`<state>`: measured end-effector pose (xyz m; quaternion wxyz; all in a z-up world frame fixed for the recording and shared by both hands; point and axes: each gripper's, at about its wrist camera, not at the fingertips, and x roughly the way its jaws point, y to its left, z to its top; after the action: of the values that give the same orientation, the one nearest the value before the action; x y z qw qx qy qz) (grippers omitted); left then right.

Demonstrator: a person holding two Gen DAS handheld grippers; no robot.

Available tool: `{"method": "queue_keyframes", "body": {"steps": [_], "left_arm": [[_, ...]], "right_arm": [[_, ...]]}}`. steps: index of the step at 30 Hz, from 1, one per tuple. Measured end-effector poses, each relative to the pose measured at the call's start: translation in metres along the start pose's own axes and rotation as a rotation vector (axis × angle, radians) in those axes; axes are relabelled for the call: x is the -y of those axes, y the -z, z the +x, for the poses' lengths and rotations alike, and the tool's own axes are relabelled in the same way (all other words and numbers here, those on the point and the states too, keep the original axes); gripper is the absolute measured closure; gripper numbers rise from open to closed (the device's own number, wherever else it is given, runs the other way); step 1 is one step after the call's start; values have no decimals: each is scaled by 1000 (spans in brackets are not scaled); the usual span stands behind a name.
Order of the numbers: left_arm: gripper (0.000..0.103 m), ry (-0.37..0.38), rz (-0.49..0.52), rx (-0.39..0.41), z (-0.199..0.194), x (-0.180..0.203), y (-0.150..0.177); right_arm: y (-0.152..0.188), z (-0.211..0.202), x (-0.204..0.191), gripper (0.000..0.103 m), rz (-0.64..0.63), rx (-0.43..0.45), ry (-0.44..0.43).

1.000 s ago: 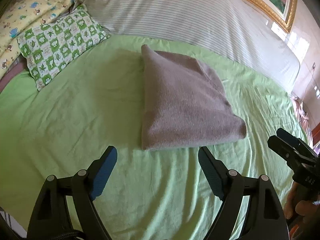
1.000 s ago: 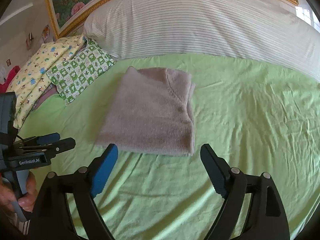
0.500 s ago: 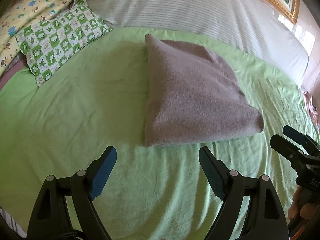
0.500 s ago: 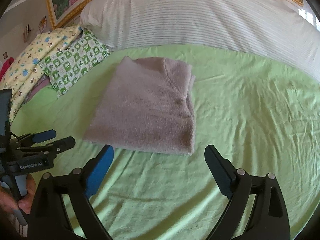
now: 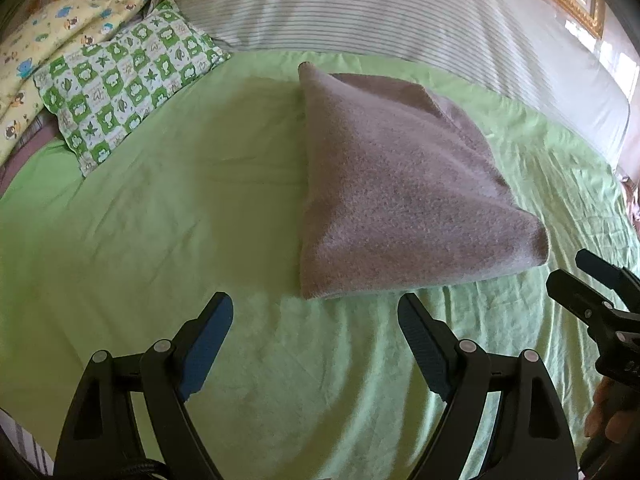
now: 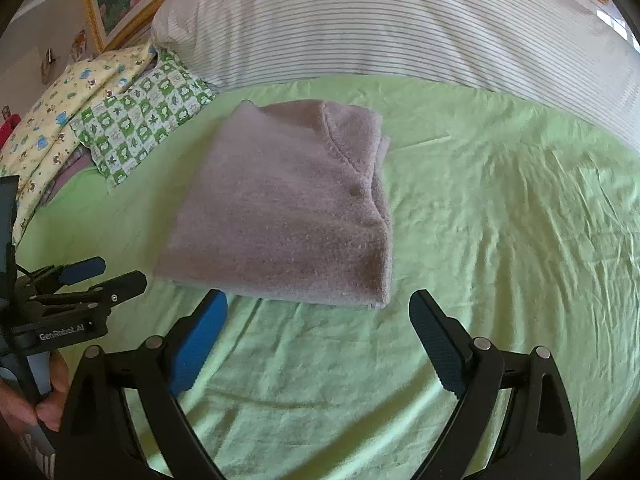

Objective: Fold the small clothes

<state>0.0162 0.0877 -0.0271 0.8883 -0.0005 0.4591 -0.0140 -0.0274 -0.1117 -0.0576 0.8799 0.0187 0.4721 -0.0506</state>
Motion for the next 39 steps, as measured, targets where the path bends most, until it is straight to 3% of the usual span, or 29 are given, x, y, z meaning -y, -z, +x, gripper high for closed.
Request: {"method": "queue_keyframes", "body": {"steps": [14, 39], "left_arm": [[17, -42, 23, 8, 9, -1, -1], [17, -46, 26, 33, 3, 2, -6]], "right_arm": [[-1, 6, -8, 10, -39, 4, -2], [-7, 7, -6, 10, -42, 15, 2]]}}
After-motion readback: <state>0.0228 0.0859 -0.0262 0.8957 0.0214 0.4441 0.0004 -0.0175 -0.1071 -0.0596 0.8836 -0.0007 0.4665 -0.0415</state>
